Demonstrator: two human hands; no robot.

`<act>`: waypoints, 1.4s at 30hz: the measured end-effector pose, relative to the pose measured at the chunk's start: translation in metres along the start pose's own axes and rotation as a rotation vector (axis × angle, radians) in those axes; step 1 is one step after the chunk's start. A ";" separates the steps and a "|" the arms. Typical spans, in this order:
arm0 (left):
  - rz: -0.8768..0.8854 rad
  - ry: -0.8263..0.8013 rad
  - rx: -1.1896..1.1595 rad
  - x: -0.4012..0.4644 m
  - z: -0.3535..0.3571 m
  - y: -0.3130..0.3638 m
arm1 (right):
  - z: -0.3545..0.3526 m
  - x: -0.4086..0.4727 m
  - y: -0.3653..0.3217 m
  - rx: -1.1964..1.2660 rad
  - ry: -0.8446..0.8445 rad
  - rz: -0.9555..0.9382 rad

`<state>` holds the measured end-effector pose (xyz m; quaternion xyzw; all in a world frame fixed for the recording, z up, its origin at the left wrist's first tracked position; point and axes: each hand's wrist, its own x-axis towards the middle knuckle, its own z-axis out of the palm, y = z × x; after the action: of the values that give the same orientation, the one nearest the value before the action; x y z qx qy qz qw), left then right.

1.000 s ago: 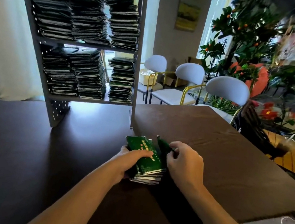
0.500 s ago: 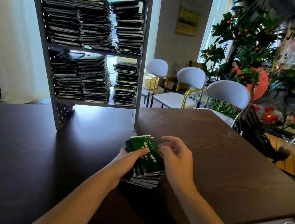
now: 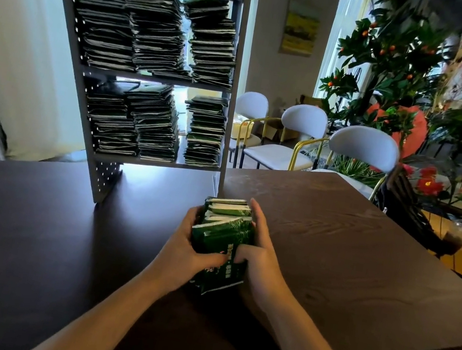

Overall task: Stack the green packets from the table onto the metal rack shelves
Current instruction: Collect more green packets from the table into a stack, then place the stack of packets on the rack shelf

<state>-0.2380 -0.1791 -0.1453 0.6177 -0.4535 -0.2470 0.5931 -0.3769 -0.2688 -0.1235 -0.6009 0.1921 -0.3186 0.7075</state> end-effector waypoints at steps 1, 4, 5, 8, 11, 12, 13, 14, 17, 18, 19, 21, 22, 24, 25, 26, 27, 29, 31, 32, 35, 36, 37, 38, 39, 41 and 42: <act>0.022 -0.009 -0.015 -0.002 -0.001 -0.003 | 0.004 -0.002 0.004 -0.007 0.006 -0.032; 0.050 -0.003 -0.036 -0.012 -0.001 -0.012 | 0.007 -0.006 0.018 0.021 0.014 -0.043; 0.050 0.001 -0.049 -0.015 -0.001 -0.016 | 0.007 -0.008 0.022 0.032 0.008 -0.031; 0.059 -0.015 -0.089 -0.022 0.001 -0.021 | 0.011 -0.012 0.028 0.035 -0.010 -0.008; 0.065 -0.043 -0.094 -0.022 0.004 -0.018 | 0.016 -0.012 0.025 0.015 -0.020 -0.032; 0.062 -0.063 -0.090 -0.021 0.004 -0.016 | 0.016 -0.011 0.025 0.019 -0.006 -0.031; 0.057 -0.077 -0.075 -0.021 0.003 -0.015 | 0.015 -0.010 0.023 0.025 0.006 -0.024; 0.053 -0.092 -0.051 -0.021 0.001 -0.014 | 0.014 -0.010 0.021 0.030 0.016 -0.011; 0.018 -0.113 -0.039 -0.021 -0.004 -0.014 | 0.013 -0.010 0.022 0.042 0.003 0.054; 0.011 -0.127 -0.051 -0.021 -0.004 -0.013 | 0.015 -0.010 0.022 0.040 -0.020 0.061; 0.001 -0.143 -0.064 -0.021 -0.003 -0.013 | 0.016 -0.009 0.023 0.032 -0.043 0.061; -0.029 -0.163 -0.093 -0.022 0.000 -0.013 | 0.017 -0.006 0.028 0.036 -0.047 0.075; -0.050 -0.156 -0.107 -0.024 0.002 -0.016 | 0.017 -0.006 0.030 0.051 -0.028 0.089; -0.071 -0.116 -0.092 -0.025 0.001 -0.022 | 0.016 -0.007 0.034 0.047 0.012 0.086; -0.072 -0.102 -0.080 -0.025 0.000 -0.022 | 0.018 -0.008 0.034 0.027 0.011 0.084; -0.074 -0.087 -0.074 -0.023 -0.001 -0.023 | 0.019 -0.007 0.033 -0.001 0.008 0.078; -0.081 -0.070 -0.078 -0.021 -0.002 -0.024 | 0.020 -0.005 0.032 -0.033 0.011 0.073; -0.105 -0.053 -0.085 -0.017 -0.003 -0.020 | 0.021 -0.003 0.024 -0.064 -0.002 0.071; -0.137 -0.055 -0.080 -0.012 -0.006 -0.015 | 0.018 -0.003 0.019 -0.109 -0.059 0.070; -0.168 -0.063 -0.080 -0.009 -0.009 -0.013 | 0.017 -0.003 0.018 -0.130 -0.080 0.078; -0.293 -0.080 -0.124 0.000 -0.021 0.003 | 0.017 0.004 0.007 -0.157 -0.106 0.118; -0.322 -0.070 -0.159 0.005 -0.026 0.011 | 0.020 0.008 -0.001 -0.167 -0.114 0.117; -0.346 -0.054 -0.195 0.010 -0.030 0.018 | 0.022 0.014 -0.008 -0.177 -0.121 0.107; -0.362 -0.037 -0.233 0.015 -0.035 0.027 | 0.024 0.022 -0.015 -0.184 -0.130 0.092; -0.367 -0.035 -0.269 0.017 -0.040 0.038 | 0.027 0.026 -0.025 -0.175 -0.135 0.084; -0.389 -0.057 -0.366 0.026 -0.050 0.057 | 0.032 0.040 -0.040 -0.158 -0.111 0.066; -0.392 -0.075 -0.399 0.030 -0.055 0.068 | 0.036 0.045 -0.047 -0.154 -0.090 0.052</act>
<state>-0.1955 -0.1690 -0.0633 0.5551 -0.2897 -0.4640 0.6266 -0.3310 -0.2761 -0.0658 -0.6621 0.1998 -0.2571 0.6750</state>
